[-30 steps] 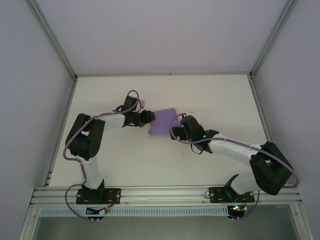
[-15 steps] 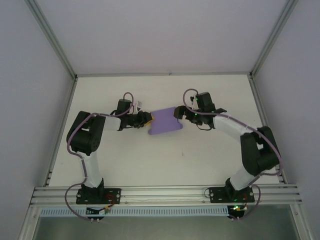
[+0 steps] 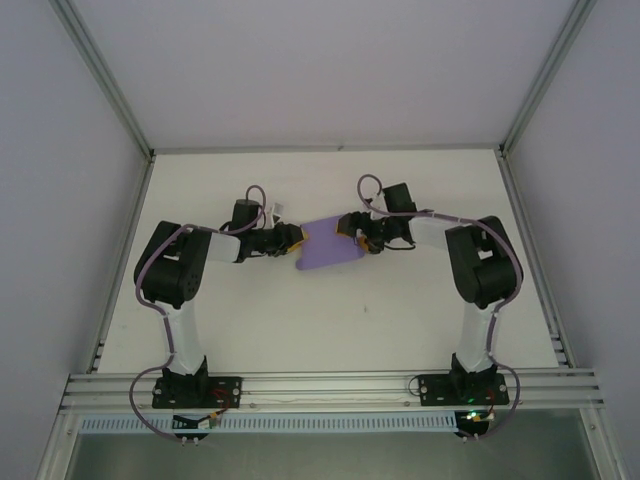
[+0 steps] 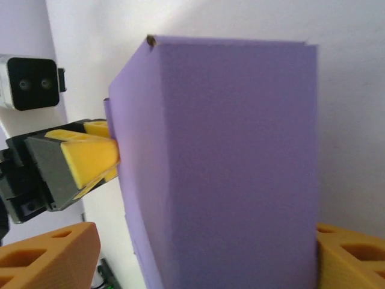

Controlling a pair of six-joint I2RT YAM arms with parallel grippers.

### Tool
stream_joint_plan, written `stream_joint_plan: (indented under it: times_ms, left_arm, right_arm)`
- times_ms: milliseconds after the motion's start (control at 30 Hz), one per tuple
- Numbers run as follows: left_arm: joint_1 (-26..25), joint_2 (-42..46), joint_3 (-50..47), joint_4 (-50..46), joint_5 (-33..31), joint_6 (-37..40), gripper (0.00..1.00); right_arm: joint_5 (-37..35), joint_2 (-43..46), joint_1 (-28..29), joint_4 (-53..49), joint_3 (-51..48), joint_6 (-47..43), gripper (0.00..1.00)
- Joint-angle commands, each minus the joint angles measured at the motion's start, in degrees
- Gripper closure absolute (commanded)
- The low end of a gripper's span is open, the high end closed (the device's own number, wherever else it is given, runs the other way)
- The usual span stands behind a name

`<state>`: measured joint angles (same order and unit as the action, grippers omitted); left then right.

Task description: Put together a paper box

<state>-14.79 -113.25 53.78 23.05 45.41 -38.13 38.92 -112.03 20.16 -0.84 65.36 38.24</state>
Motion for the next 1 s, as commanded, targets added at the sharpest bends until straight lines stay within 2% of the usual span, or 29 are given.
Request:
stream_joint_plan:
  times_ms: [0,133,267,333,367,400,567,733,833,967]
  left_arm:
    - [0.4,-2.4,-0.9,-6.9,-2.1,3.0,0.72]
    - [0.2,-2.1,-0.2,-6.7,-0.7,3.8,0.66]
    - [-0.2,1.2,0.9,-6.5,-0.5,5.2,0.51]
    - [-0.5,4.2,1.0,-7.0,-1.1,6.5,0.35]
    - [-0.9,6.2,0.8,-7.5,-1.9,7.8,0.2]
    - [-1.3,8.3,0.5,-8.3,-2.9,9.2,0.0]
    - [-5.0,20.4,0.1,-15.9,-14.7,19.8,0.0]
    - [-14.2,32.6,-2.3,-18.7,-31.9,34.9,0.0]
    - [-20.5,37.0,-3.6,-18.3,-40.4,44.4,0.0]
    - [-28.0,39.3,-3.7,-18.8,-45.1,57.3,0.0]
  right_arm:
    - [7.2,-1.1,0.0,7.2,0.5,3.6,0.31]
    - [7.2,-0.4,0.0,7.3,0.5,3.7,0.45]
    - [5.0,1.6,0.0,5.1,0.1,2.9,0.52]
    - [3.3,3.1,0.0,3.8,-0.2,3.2,0.53]
    - [2.6,4.2,0.0,3.0,-0.5,3.2,0.53]
    - [1.7,5.3,0.0,2.5,-0.9,3.6,0.53]
    - [-5.8,12.7,-0.1,-4.8,-2.0,4.6,0.53]
    - [-14.6,20.7,-0.5,-17.0,-0.4,7.4,0.48]
    - [-14.8,25.0,-2.0,-22.0,0.4,11.3,0.49]
    - [-10.0,28.9,-5.8,-29.9,3.2,17.8,0.55]
